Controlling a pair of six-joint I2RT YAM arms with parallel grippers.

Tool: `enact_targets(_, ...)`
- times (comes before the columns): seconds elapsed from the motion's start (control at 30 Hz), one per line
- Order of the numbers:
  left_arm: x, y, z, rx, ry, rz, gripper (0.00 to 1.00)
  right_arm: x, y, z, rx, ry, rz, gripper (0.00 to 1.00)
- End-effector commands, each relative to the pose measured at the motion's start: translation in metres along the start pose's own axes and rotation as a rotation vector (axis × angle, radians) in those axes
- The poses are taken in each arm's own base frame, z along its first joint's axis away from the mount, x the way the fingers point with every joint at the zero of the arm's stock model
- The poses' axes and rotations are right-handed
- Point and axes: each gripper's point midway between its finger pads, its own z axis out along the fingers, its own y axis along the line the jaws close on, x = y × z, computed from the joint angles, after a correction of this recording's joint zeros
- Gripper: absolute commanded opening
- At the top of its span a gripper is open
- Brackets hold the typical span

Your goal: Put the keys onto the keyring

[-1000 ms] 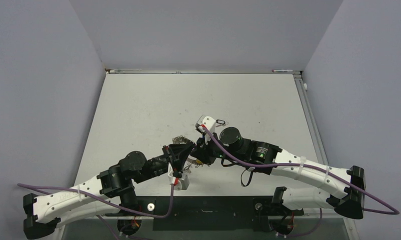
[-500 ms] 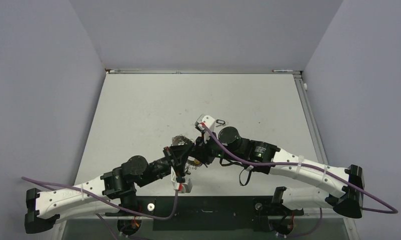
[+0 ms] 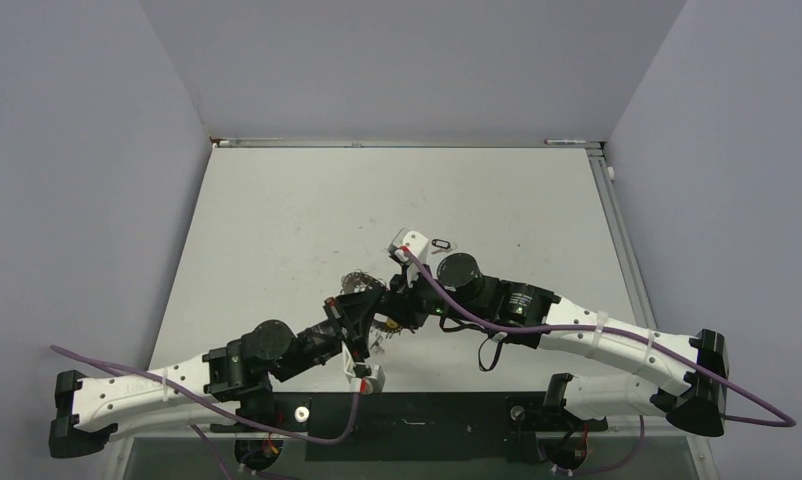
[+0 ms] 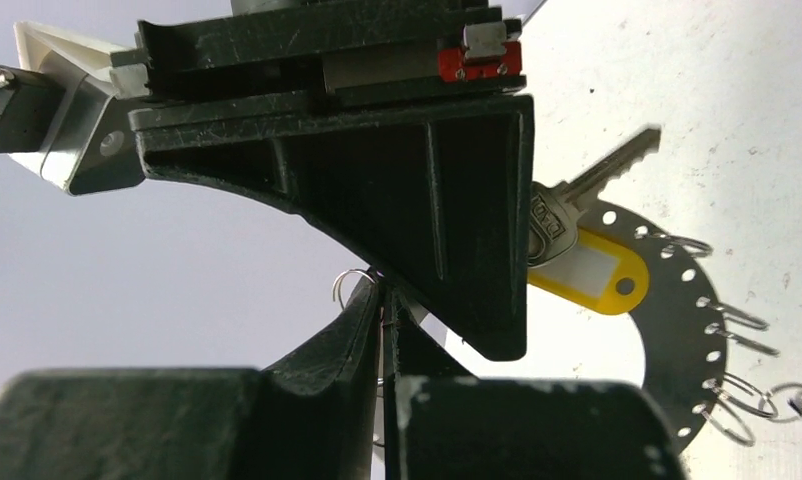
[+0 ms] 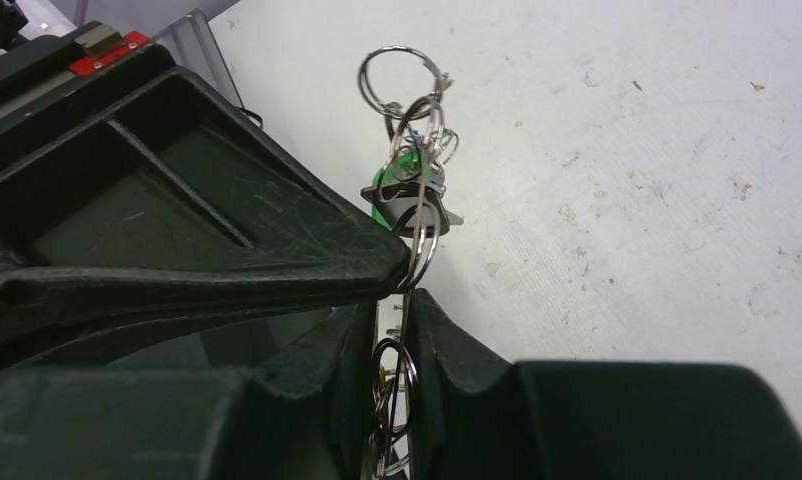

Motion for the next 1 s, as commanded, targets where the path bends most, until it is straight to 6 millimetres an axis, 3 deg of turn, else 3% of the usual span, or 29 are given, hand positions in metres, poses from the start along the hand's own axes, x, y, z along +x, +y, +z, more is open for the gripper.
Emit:
enact_targets(0.0,0.016,0.014,-0.006,-0.069,0.096,0.041,0.0,-0.042,0.043,-0.017,-0.181,-0.134,-0.058,0.22)
enact_targets(0.13,0.015,0.014,-0.007,-0.075,0.097,0.052,0.0,-0.04,0.046,-0.019,-0.203,-0.139,-0.068,0.42)
enact_targets(0.23,0.015,0.013,-0.007,-0.076,0.099,0.056,0.0,-0.04,0.047,-0.022,-0.207,-0.144,-0.074,0.49)
enact_targets(0.43,0.015,0.013,-0.009,-0.088,0.1,0.058,0.0,-0.052,0.041,-0.036,-0.162,-0.184,-0.08,0.55)
enact_targets(0.77,0.009,0.021,-0.013,-0.148,0.067,0.025,0.0,-0.088,0.028,-0.084,-0.075,-0.362,-0.129,0.58)
enact_targets(0.97,0.006,0.029,-0.018,-0.196,0.043,-0.067,0.0,-0.087,0.017,-0.082,-0.023,-0.38,-0.125,0.56)
